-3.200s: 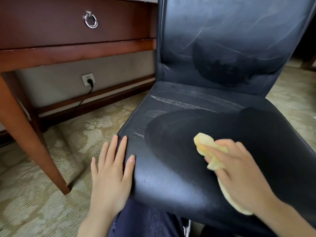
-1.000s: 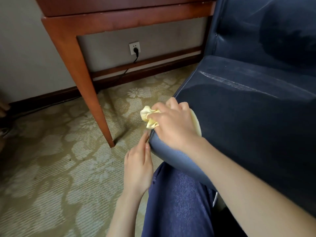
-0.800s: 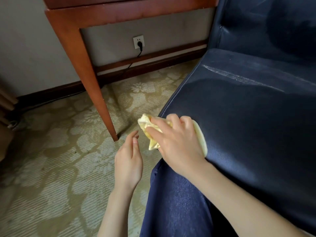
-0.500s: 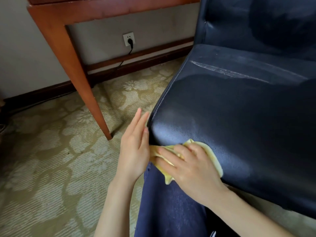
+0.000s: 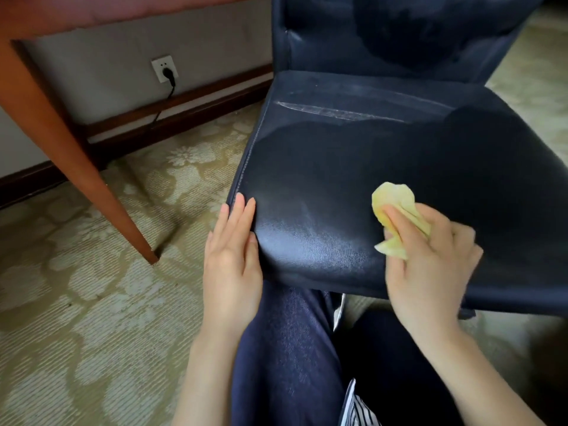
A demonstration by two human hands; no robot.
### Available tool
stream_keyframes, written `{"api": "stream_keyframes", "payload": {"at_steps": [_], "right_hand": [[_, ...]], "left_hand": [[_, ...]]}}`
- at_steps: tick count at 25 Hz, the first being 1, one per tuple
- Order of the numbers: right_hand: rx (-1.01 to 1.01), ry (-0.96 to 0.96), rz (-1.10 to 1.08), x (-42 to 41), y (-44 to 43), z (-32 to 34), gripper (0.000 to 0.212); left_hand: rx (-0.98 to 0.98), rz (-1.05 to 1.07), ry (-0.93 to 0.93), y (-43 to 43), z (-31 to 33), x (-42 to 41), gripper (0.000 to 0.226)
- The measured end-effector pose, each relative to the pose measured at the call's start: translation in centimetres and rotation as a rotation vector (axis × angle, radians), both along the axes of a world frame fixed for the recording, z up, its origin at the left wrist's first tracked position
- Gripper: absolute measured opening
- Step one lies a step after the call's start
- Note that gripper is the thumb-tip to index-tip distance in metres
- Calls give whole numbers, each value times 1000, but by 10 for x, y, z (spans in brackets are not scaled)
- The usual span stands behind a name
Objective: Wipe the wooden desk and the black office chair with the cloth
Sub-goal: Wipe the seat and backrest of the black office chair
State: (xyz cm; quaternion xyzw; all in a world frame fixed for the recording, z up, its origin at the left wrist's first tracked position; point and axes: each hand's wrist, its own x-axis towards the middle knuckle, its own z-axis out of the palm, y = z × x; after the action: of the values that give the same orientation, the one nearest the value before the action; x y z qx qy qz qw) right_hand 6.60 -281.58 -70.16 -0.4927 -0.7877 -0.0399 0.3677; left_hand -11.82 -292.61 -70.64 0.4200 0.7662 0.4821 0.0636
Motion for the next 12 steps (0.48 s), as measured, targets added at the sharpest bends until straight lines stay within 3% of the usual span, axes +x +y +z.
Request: {"api": "stream_keyframes", "payload": {"at_steps": [3,7,12], "right_hand": [[-103,-93,-28,-37,-3,15,49],[-67,-252,53,-90,-8,30,43],[31,-242,235,-119,-39,13,46]], "left_hand": [[16,6,-11,1,-2,2,51],[21,-29,-42,-1,1,-6,59],[-56,17,-44,-2,9,-13,63]]}}
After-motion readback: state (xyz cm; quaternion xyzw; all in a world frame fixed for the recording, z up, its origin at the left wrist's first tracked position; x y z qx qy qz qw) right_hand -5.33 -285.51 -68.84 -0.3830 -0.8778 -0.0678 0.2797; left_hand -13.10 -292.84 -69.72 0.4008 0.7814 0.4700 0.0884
